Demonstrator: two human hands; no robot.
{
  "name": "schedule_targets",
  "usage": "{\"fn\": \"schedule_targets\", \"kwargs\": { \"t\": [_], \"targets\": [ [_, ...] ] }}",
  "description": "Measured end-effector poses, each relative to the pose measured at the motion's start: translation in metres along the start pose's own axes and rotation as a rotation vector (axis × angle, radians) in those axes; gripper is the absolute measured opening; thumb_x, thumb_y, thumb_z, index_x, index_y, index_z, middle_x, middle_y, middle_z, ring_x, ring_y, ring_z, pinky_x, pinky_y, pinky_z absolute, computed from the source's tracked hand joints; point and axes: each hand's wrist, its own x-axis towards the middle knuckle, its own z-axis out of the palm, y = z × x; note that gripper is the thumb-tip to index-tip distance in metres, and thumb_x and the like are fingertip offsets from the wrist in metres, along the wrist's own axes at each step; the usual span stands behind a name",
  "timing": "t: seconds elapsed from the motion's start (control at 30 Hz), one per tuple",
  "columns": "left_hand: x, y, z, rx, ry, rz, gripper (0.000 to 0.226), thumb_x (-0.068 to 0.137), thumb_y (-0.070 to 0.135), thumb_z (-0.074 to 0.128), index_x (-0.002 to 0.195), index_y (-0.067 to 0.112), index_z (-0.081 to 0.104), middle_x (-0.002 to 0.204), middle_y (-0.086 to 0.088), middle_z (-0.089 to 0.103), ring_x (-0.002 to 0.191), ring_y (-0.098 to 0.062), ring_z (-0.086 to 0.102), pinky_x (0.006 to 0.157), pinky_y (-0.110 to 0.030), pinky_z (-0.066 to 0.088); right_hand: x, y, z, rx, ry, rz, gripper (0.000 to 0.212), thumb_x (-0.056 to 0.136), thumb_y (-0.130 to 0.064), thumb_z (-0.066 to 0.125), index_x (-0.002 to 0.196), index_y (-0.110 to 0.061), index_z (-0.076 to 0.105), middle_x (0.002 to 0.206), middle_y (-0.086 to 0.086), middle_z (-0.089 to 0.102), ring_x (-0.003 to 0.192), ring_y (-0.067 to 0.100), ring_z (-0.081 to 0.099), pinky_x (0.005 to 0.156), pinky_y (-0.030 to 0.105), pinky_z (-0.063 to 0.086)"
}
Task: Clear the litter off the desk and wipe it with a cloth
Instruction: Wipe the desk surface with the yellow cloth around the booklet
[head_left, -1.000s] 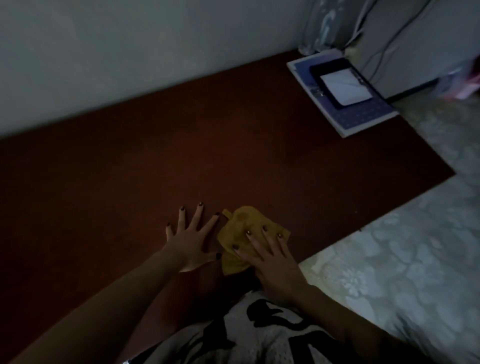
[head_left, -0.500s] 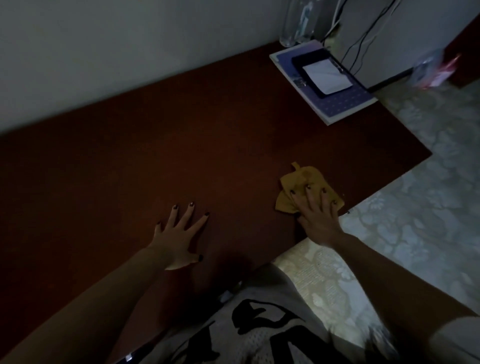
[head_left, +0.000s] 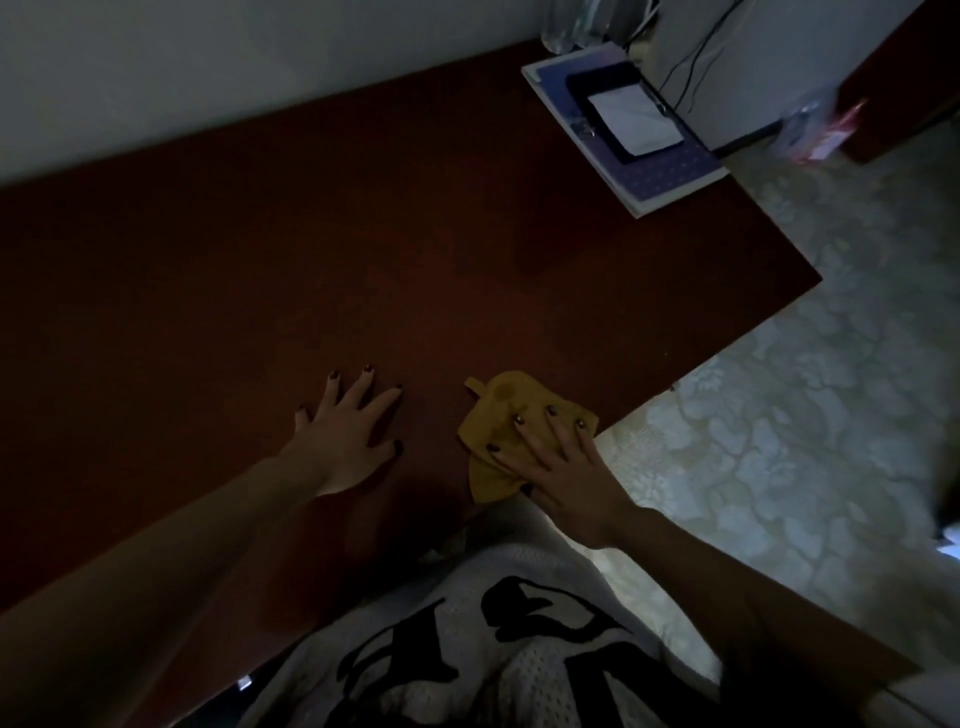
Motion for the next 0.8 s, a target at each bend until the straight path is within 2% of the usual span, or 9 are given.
{"fn": "schedule_targets", "kwargs": {
  "t": [0.13, 0.27, 0.4, 0.53, 0.63, 0.73, 0.8],
  "targets": [
    [-0.002, -0.002, -0.001, -0.115, 0.1, -0.03, 0.067, 0.094, 0.043, 0.046, 0.15, 0.031, 0.012, 0.159, -0.001, 0.001, 0.146, -0.026, -0.004, 0.116, -0.051, 0.014, 0.02, 0.024, -0.008, -0.048, -0.065, -0.072, 0.056, 0.1, -0.039, 0.027, 0.136, -0.05, -0.015, 0.149, -0.01, -0.025, 0.137, 0.029, -0.029, 0.112, 0.049, -0.013],
    [-0.005, 0.001, 0.003, -0.095, 0.1, -0.054, 0.067, 0.095, 0.041, 0.047, 0.15, 0.032, 0.009, 0.16, 0.0, -0.005, 0.146, -0.025, -0.01, 0.117, -0.048, 0.011, 0.057, 0.047, -0.027, -0.069, -0.076, -0.109, 0.059, 0.1, -0.038, 0.027, 0.134, -0.051, -0.019, 0.147, -0.014, -0.028, 0.138, 0.025, -0.03, 0.111, 0.048, -0.016],
    [-0.004, 0.014, 0.002, -0.094, 0.082, -0.131, 0.07, 0.095, 0.045, 0.044, 0.15, 0.035, 0.0, 0.159, 0.001, -0.011, 0.144, -0.023, -0.016, 0.117, -0.046, 0.01, 0.125, 0.078, -0.054, -0.008, -0.106, -0.118, 0.054, 0.1, -0.044, 0.022, 0.138, -0.055, -0.014, 0.155, -0.011, -0.019, 0.14, 0.025, -0.027, 0.109, 0.049, -0.016],
    [-0.003, 0.029, 0.0, -0.086, 0.08, -0.258, 0.066, 0.096, 0.048, 0.037, 0.149, 0.038, -0.001, 0.159, 0.003, -0.012, 0.145, -0.022, -0.015, 0.116, -0.046, 0.014, 0.185, 0.112, -0.083, -0.086, -0.19, -0.24, 0.052, 0.099, -0.048, 0.018, 0.137, -0.057, -0.017, 0.155, -0.01, -0.022, 0.139, 0.025, -0.03, 0.109, 0.051, -0.016],
    [0.0, 0.05, 0.003, -0.114, 0.079, -0.391, 0.067, 0.095, 0.053, 0.034, 0.148, 0.04, -0.005, 0.158, 0.002, -0.017, 0.145, -0.025, -0.015, 0.114, -0.052, 0.016, 0.223, 0.133, -0.106, -0.13, -0.22, -0.316, 0.051, 0.1, -0.047, 0.017, 0.137, -0.057, -0.016, 0.155, -0.011, -0.023, 0.139, 0.024, -0.03, 0.11, 0.05, -0.016],
    [0.01, 0.075, 0.008, -0.245, 0.102, -0.533, 0.071, 0.093, 0.055, 0.037, 0.148, 0.04, -0.006, 0.157, 0.001, -0.021, 0.144, -0.028, -0.017, 0.112, -0.056, 0.016, 0.254, 0.144, -0.122, -0.133, -0.232, -0.367, 0.05, 0.099, -0.049, 0.016, 0.136, -0.058, -0.016, 0.155, -0.012, -0.022, 0.139, 0.024, -0.03, 0.11, 0.05, -0.015],
    [0.016, 0.087, 0.014, -0.368, 0.137, -0.597, 0.075, 0.092, 0.054, 0.042, 0.148, 0.04, -0.007, 0.156, 0.001, -0.023, 0.143, -0.028, -0.02, 0.112, -0.057, 0.016, 0.264, 0.148, -0.126, -0.121, -0.168, -0.415, 0.05, 0.098, -0.049, 0.019, 0.14, -0.056, -0.008, 0.157, -0.01, -0.013, 0.141, 0.025, -0.024, 0.112, 0.049, -0.011]
  ]
}}
